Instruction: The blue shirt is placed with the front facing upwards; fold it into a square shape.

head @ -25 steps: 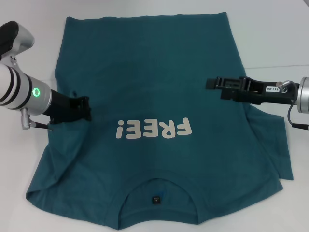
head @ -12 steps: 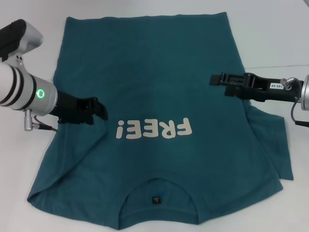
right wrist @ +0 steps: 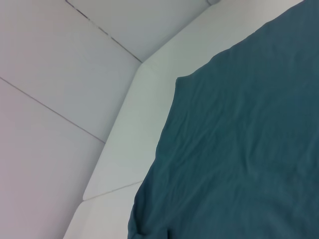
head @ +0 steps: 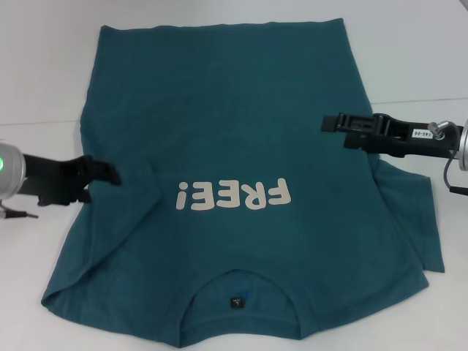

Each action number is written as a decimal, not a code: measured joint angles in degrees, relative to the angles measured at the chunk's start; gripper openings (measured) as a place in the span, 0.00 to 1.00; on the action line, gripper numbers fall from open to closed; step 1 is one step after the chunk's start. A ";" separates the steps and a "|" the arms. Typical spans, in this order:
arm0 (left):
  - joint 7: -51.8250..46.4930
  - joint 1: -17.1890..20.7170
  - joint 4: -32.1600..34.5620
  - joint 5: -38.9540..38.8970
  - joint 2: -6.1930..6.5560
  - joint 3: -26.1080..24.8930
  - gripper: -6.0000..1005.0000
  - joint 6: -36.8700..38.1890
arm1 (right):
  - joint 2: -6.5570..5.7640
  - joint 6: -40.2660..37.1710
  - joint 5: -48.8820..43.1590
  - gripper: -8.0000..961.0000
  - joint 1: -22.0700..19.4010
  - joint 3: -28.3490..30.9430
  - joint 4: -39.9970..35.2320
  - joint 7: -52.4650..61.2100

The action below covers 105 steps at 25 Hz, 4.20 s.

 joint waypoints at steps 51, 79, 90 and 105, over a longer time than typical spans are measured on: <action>30.27 13.44 1.00 -32.00 -0.03 -3.57 0.66 23.82 | -0.25 -0.87 0.00 0.95 -1.94 0.06 1.40 -0.93; 59.93 19.28 -4.99 -40.71 -2.64 -4.37 0.66 34.86 | -8.40 -12.75 -1.34 0.95 -4.25 0.32 -0.17 -3.19; 56.99 17.84 -5.27 -43.29 -2.57 -4.39 0.66 35.12 | -13.26 -13.33 -19.65 0.95 -3.49 0.63 -8.50 13.83; 56.95 17.06 -5.55 -43.90 -2.72 -4.43 0.66 34.46 | -8.74 -6.37 -26.00 0.95 -3.62 0.08 -7.33 14.30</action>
